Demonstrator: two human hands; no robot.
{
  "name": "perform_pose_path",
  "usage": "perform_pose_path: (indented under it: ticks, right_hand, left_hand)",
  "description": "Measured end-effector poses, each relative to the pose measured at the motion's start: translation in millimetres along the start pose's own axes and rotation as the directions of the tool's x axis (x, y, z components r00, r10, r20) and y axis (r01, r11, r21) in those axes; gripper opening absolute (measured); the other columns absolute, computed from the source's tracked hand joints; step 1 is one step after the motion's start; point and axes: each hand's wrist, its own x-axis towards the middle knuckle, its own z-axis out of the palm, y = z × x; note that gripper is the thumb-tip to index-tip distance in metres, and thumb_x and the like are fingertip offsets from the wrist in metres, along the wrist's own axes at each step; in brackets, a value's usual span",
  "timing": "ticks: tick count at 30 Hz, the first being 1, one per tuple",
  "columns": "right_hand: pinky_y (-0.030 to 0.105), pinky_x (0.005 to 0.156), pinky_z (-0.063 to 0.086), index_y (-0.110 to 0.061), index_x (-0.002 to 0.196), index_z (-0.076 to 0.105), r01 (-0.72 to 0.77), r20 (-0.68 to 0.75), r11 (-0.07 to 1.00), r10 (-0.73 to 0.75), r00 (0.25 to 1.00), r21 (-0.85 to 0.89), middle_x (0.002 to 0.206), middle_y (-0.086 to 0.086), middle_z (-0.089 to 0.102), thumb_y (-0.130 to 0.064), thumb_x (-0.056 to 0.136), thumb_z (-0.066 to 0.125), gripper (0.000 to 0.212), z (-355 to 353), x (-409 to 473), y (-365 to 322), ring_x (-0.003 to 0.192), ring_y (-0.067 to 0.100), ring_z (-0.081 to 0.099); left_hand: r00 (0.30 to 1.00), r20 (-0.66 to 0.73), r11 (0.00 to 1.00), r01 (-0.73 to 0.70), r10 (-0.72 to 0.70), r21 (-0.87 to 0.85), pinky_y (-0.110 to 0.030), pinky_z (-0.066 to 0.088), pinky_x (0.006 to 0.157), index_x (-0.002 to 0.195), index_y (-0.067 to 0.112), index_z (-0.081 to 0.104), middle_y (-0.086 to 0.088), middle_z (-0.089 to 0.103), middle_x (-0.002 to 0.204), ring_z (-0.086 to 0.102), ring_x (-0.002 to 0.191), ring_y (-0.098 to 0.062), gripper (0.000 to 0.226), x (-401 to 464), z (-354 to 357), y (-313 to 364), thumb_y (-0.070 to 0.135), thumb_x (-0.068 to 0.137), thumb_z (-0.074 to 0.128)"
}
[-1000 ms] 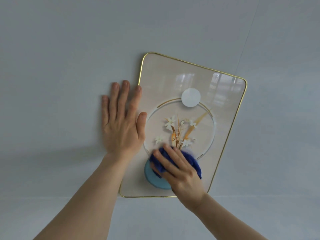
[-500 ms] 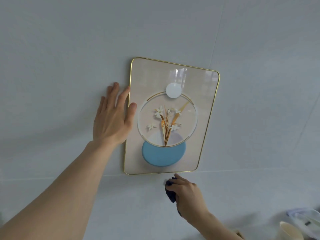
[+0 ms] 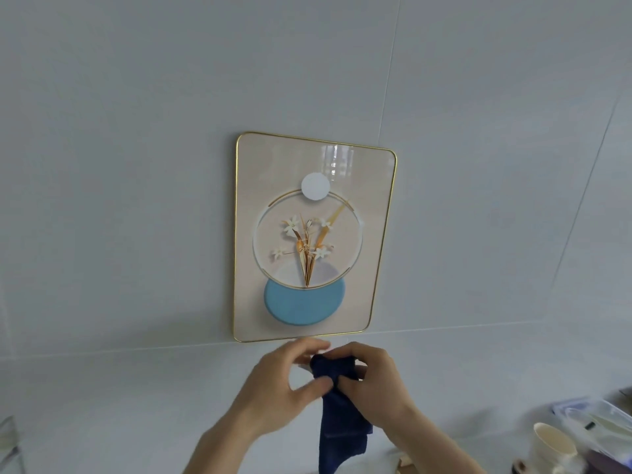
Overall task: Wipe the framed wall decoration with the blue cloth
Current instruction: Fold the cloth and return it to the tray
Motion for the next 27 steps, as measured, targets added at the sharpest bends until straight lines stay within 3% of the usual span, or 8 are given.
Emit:
perform_pose_path:
  ticks: [3, 9, 12, 14, 17, 21, 24, 27]
  right_hand:
    - [0.051, 0.080, 0.067, -0.024, 0.092, 0.067, -0.015, 0.010, 0.998, 0.014, 1.000, 0.058, 0.097, 0.000, 0.078, 0.005, 0.075, 0.074, 0.034, -6.6, -1.5, -2.4, 0.083, 0.021, 0.079]
    - [0.044, 0.089, 0.067, -0.024, 0.114, 0.060, -0.089, 0.121, 0.969, 0.062, 0.991, 0.231, 0.119, 0.001, 0.072, 0.000, 0.077, 0.086, 0.051, -19.5, -2.0, 7.0, 0.097, 0.017, 0.079]
    - [0.045, 0.094, 0.065, -0.024, 0.121, 0.066, -0.135, 0.242, 0.954, 0.069, 0.968, 0.268, 0.114, 0.010, 0.078, -0.002, 0.078, 0.086, 0.053, -26.5, -2.2, 16.1, 0.101, 0.025, 0.079]
    - [0.045, 0.094, 0.064, -0.016, 0.115, 0.072, -0.154, 0.333, 0.957, 0.066, 0.941, 0.245, 0.107, 0.015, 0.080, -0.004, 0.078, 0.086, 0.042, -31.1, -1.7, 22.0, 0.099, 0.029, 0.078]
    - [0.026, 0.077, 0.058, -0.008, 0.098, 0.076, -0.136, 0.412, 0.964, 0.031, 0.910, 0.228, 0.086, 0.004, 0.078, -0.023, 0.073, 0.085, 0.030, -39.7, -1.0, 31.9, 0.084, 0.016, 0.073]
    - [0.022, 0.070, 0.054, -0.012, 0.088, 0.074, -0.154, 0.420, 0.967, 0.055, 0.906, 0.205, 0.080, -0.002, 0.075, -0.026, 0.074, 0.086, 0.022, -66.0, 1.0, 49.4, 0.077, 0.014, 0.069]
    - [0.024, 0.072, 0.057, -0.013, 0.089, 0.078, -0.147, 0.404, 0.981, 0.085, 0.911, 0.127, 0.083, 0.000, 0.080, -0.011, 0.083, 0.084, 0.008, -95.2, 5.2, 64.3, 0.080, 0.015, 0.074]
    - [0.023, 0.062, 0.055, -0.019, 0.079, 0.079, -0.101, 0.346, 0.993, 0.118, 0.931, -0.067, 0.070, -0.007, 0.077, -0.009, 0.084, 0.084, 0.013, -130.8, 11.2, 79.0, 0.068, 0.010, 0.071]
  left_hand:
    - [0.999, -0.010, 1.000, 0.031, -0.031, -0.001, -0.022, 0.053, 0.098, 0.117, 0.048, 0.066, 0.031, 0.073, 0.112, 0.069, 0.103, 0.003, 0.039, -0.5, 10.1, 3.5, 0.021, 0.090, 0.076]
    - [0.986, -0.126, 0.994, 0.105, -0.105, -0.007, -0.029, 0.060, 0.076, 0.096, 0.042, 0.075, 0.016, 0.077, 0.085, 0.070, 0.071, -0.014, 0.027, 4.7, 10.6, 15.1, 0.015, 0.089, 0.074]
    - [0.974, -0.203, 0.995, 0.097, -0.099, -0.018, -0.026, 0.060, 0.073, 0.099, 0.038, 0.076, 0.016, 0.078, 0.085, 0.072, 0.073, -0.012, 0.020, 10.5, 11.3, 21.6, 0.020, 0.092, 0.074]
    - [0.964, -0.250, 0.995, 0.090, -0.095, -0.032, -0.020, 0.059, 0.072, 0.104, 0.035, 0.077, 0.015, 0.079, 0.089, 0.073, 0.079, -0.009, 0.019, 14.6, 10.3, 27.1, 0.020, 0.094, 0.073]
    - [0.954, -0.287, 0.996, 0.080, -0.086, -0.033, -0.025, 0.062, 0.075, 0.103, 0.032, 0.077, 0.013, 0.080, 0.091, 0.074, 0.080, -0.007, 0.018, 20.5, 10.3, 32.2, 0.017, 0.093, 0.073]
    - [0.934, -0.333, 0.992, 0.127, -0.129, -0.029, -0.038, 0.064, 0.084, 0.101, 0.034, 0.076, 0.015, 0.080, 0.090, 0.075, 0.085, -0.006, 0.014, 28.4, 11.8, 32.6, 0.022, 0.093, 0.075]
    - [0.922, -0.360, 0.985, 0.166, -0.142, 0.036, -0.039, 0.062, 0.086, 0.102, 0.035, 0.076, 0.019, 0.079, 0.090, 0.074, 0.088, -0.006, 0.012, 33.9, 12.9, 31.2, 0.028, 0.092, 0.076]
    - [0.924, -0.344, 0.969, 0.217, -0.165, 0.118, -0.035, 0.058, 0.082, 0.099, 0.037, 0.076, 0.021, 0.077, 0.086, 0.071, 0.088, -0.005, 0.008, 43.0, 30.9, 32.9, 0.035, 0.092, 0.075]
